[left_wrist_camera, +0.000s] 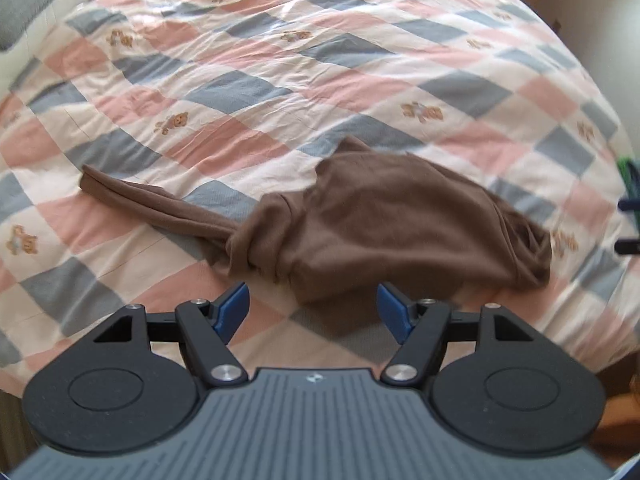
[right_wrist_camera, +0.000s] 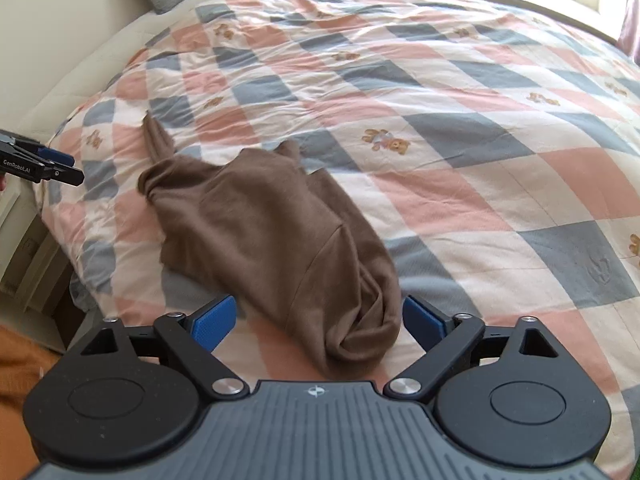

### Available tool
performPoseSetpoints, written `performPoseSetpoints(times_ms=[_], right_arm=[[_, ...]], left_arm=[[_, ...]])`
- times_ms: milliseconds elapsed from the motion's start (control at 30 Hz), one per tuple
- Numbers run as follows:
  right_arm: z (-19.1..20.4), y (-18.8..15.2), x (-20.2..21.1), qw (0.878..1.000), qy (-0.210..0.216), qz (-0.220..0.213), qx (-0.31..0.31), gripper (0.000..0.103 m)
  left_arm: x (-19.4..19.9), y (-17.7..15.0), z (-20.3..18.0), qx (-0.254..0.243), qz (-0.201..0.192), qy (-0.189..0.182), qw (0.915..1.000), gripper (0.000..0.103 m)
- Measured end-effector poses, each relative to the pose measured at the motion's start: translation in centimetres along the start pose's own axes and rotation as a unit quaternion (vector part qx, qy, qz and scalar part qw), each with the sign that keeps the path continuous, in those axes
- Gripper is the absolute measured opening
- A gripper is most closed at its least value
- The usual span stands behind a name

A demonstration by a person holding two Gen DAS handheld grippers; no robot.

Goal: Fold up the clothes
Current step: 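Reposition both grippers over the brown shirt's shoulder edge, then grasp the shirt shoulders with both grippers and lift it up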

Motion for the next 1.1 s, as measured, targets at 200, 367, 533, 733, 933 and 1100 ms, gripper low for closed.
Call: performPoseSetpoints(times_ms=[200, 367, 533, 733, 933, 1100], right_arm=[[-3.4, 3.1, -5.0, 0.998, 0.032, 0.008, -0.046, 0.084], [-5.7, 5.6, -9.7, 0.995, 0.062, 0.015, -0.077, 0.083], [-7.4, 6.5, -14.1, 0.990, 0.083, 0.029, -0.113, 0.083], [-8.1, 6.7, -17.2, 0.983, 0.114, 0.041, -0.134, 0.082], [-7.6, 7.2, -20.1, 0.977, 0.160, 0.050, -0.131, 0.077], [-7.5, 7.1, -23.1, 0.972, 0.185, 0.085, -0.118, 0.068]], left_arm=[[-6.6, 7.1, 2.9, 0.030, 0.037, -0.073, 0.9962, 0.076], [-14.9, 11.2, 4.0, 0.040, 0.107, -0.102, 0.9882, 0.078], [-22.7, 11.5, 5.3, 0.070, 0.204, -0.128, 0.9682, 0.069], [-22.2, 8.4, 6.7, 0.060, 0.237, -0.196, 0.9496, 0.004], [-16.7, 4.5, 11.8, 0.060, 0.210, -0.170, 0.9609, 0.003], [-17.7, 4.4, 11.2, 0.083, 0.203, -0.196, 0.9557, 0.009]])
Point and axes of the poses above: each gripper's, at about its wrist camera, not at the fingertips, and x roughly against the way its jaws point, z to its left, y to its top, the point moved 1 cm from there along -x, roughly the way its jaws point, and after that the axes turned 13 degrees about x, right-handed, at the moved point
